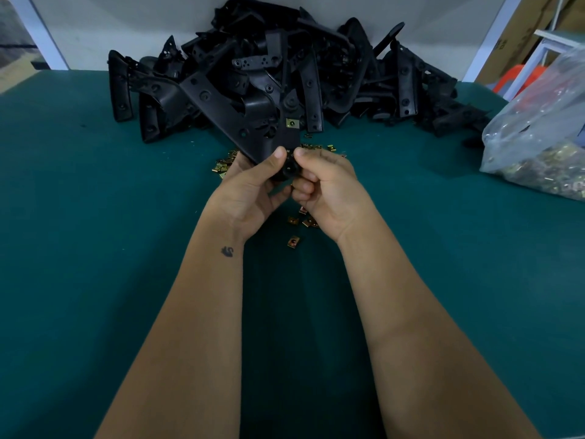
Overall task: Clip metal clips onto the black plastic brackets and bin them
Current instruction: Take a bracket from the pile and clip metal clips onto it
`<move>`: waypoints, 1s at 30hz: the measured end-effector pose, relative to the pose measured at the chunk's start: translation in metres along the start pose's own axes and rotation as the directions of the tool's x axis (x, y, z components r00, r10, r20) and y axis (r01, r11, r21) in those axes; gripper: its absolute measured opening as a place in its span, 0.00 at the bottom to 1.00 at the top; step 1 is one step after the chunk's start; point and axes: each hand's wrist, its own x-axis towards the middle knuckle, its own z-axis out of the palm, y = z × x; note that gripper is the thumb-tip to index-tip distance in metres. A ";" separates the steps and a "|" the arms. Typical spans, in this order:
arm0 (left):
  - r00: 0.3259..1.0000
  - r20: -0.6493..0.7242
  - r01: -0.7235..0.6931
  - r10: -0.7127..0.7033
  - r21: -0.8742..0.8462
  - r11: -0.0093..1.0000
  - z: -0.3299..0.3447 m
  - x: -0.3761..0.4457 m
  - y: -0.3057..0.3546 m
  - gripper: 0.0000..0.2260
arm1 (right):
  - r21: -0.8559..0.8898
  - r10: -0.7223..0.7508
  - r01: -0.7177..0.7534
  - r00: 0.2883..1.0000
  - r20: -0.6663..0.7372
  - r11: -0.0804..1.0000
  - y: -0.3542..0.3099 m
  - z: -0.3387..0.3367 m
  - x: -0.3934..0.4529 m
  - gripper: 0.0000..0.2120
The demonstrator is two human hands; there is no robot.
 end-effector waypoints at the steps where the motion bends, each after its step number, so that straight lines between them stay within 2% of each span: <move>1: 1.000 -0.001 0.004 -0.004 0.002 1.000 0.000 0.000 0.001 0.18 | 0.015 0.007 -0.007 1.000 0.017 1.000 0.000 0.000 0.000 0.18; 5: 0.999 -0.012 0.038 -0.038 0.022 0.999 0.000 -0.001 0.002 0.25 | 0.041 0.029 -0.031 0.998 0.051 0.999 0.001 -0.001 -0.001 0.19; 11: 0.999 0.007 0.051 -0.052 0.052 0.997 -0.001 -0.001 0.002 0.20 | 0.026 0.038 -0.040 0.997 0.062 0.999 0.002 -0.001 0.000 0.18; 17: 0.999 -0.040 -0.019 0.017 -0.045 0.999 0.006 -0.002 -0.002 0.17 | 0.078 -0.006 0.005 1.000 0.018 0.997 0.001 0.008 0.001 0.12; 19: 0.997 -0.074 -0.038 0.029 -0.116 0.993 0.009 -0.003 -0.001 0.25 | 0.028 -0.062 0.063 0.997 -0.037 0.998 -0.001 0.012 0.001 0.10; 21: 0.988 -0.150 -0.061 0.029 -0.213 0.975 0.010 -0.004 0.001 0.30 | -0.160 -0.200 0.185 0.976 -0.081 0.969 0.000 0.015 0.001 0.08; 23: 0.981 -0.196 -0.061 0.003 -0.292 0.954 0.010 -0.003 0.001 0.26 | -0.445 -0.365 0.301 0.929 -0.065 0.844 0.003 0.017 -0.002 0.04; 25: 0.980 -0.199 -0.044 -0.023 -0.326 0.944 0.008 -0.001 -0.001 0.21 | -0.669 -0.476 0.338 0.879 -0.028 0.662 0.008 0.018 -0.003 0.04; 30: 0.984 -0.175 -0.019 -0.040 -0.320 0.947 0.007 0.002 -0.004 0.20 | -0.899 -0.671 0.344 0.737 0.078 0.273 0.014 0.012 -0.003 0.10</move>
